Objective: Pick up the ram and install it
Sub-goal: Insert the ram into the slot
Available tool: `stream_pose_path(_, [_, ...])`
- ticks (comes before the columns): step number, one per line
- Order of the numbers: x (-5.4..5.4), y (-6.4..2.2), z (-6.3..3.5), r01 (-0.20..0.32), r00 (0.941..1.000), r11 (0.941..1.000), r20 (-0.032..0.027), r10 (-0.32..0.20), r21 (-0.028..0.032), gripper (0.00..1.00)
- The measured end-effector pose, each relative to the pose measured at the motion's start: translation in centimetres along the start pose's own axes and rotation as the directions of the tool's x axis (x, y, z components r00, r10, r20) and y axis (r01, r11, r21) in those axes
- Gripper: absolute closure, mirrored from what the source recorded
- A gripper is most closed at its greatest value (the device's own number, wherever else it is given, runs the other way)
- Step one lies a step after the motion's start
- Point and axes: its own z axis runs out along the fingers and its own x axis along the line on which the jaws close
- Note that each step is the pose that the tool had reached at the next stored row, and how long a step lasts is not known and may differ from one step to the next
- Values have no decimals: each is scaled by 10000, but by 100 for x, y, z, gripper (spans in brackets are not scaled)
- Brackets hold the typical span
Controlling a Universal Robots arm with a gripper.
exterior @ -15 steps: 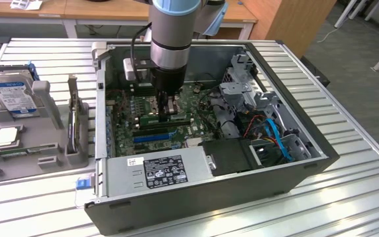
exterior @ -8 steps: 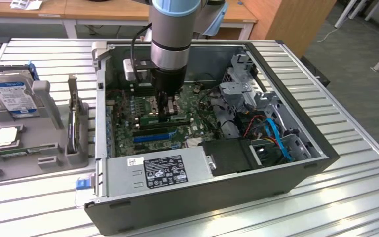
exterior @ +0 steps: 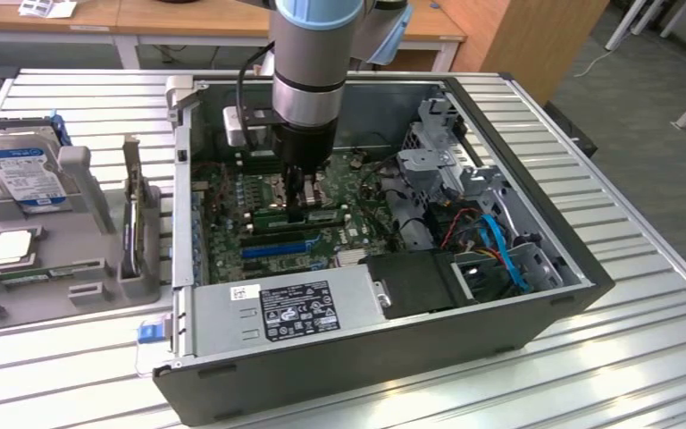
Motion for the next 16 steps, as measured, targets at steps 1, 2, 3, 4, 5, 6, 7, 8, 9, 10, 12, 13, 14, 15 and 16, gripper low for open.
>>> stream_pose_path(1, [0,0,0,0,10000,10000,0,0,0,80])
stream_pose_path(2, [0,0,0,0,10000,10000,0,0,1,80])
stream_pose_path(3, [0,0,0,0,10000,10000,0,0,1,80])
stream_pose_path(4, [0,0,0,0,10000,10000,0,0,1,80])
stream_pose_path(5, [0,0,0,0,10000,10000,0,0,0,80])
stream_pose_path(6, [0,0,0,0,10000,10000,0,0,0,80])
stream_pose_path(7, [0,0,0,-1,10000,10000,0,1,0,80])
stream_pose_path(8, [0,0,-1,0,10000,10000,1,0,1,80])
stream_pose_path(9, [0,0,-19,-1,10000,10000,2,1,1,80])
stream_pose_path(10, [1,1,-47,-1,10000,10000,2,1,1,80])
stream_pose_path(12, [2,3,-99,-2,10000,10000,1,2,1,80])
stream_pose_path(13, [3,3,-124,-2,10000,10000,1,2,1,80])
stream_pose_path(14, [3,4,-142,-2,10000,10000,0,2,0,80])
stream_pose_path(15, [4,4,-157,-2,10000,10000,0,2,0,80])
stream_pose_path(16, [4,4,-171,-2,10000,10000,0,2,1,80])
